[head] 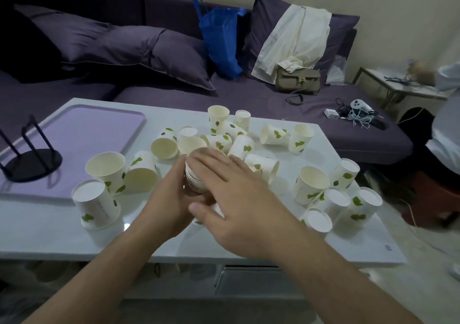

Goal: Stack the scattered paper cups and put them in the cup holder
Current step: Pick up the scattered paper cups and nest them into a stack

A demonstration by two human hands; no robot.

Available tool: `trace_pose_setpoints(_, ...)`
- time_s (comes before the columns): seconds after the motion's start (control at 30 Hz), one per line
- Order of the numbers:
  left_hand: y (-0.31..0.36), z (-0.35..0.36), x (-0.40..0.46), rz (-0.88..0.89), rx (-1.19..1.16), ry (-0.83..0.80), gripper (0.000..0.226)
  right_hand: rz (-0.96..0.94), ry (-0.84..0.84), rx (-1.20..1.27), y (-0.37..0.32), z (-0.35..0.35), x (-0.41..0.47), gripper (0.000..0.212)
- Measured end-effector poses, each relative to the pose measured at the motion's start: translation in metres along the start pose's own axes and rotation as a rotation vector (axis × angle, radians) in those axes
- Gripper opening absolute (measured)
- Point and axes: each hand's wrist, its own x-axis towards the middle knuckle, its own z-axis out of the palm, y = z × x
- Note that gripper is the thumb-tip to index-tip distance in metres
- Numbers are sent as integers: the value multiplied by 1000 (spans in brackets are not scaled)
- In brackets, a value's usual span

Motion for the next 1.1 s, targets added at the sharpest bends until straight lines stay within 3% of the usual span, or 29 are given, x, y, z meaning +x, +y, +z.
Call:
trace_pose_setpoints(0.17, 0, 3, 1, 29, 31, 3, 72, -21, -11, 13, 8, 9, 0, 70)
trace_pose_setpoints(0.3, 2, 4, -1, 40, 70, 14, 70, 7, 139, 218, 17, 3, -7, 65)
trace_pose_setpoints(0.47, 6, 6, -4, -11, 50, 41, 66, 361, 291, 72, 51, -23, -27, 29)
trace_pose_setpoints(0.57, 8, 5, -5, -26, 42, 53, 65, 752, 154, -73, 71, -48, -44, 27)
trace_pose_setpoints(0.63, 10, 4, -4, -35, 40, 51, 62, 908, 26, -191, 84, -62, -54, 25)
trace_pose_setpoints(0.7, 11, 4, -3, -45, 35, 50, 61, 963, -107, -248, 95, -65, -61, 26)
trace_pose_setpoints(0.8, 13, 2, -3, -57, 26, 69, 66, 976, -300, -204, 101, -52, -63, 47)
trace_pose_setpoints(0.93, 15, 0, -4, -68, 22, 76, 69, 884, -414, -247, 103, -31, -63, 39)
trace_pose_setpoints(1.03, 16, -2, -6, -69, 25, 73, 69, 897, -271, -68, 108, -35, -60, 22)
trace_pose_setpoints(1.1, 15, -4, -6, -73, 25, 75, 70, 887, -21, 325, 108, -40, -54, 17)
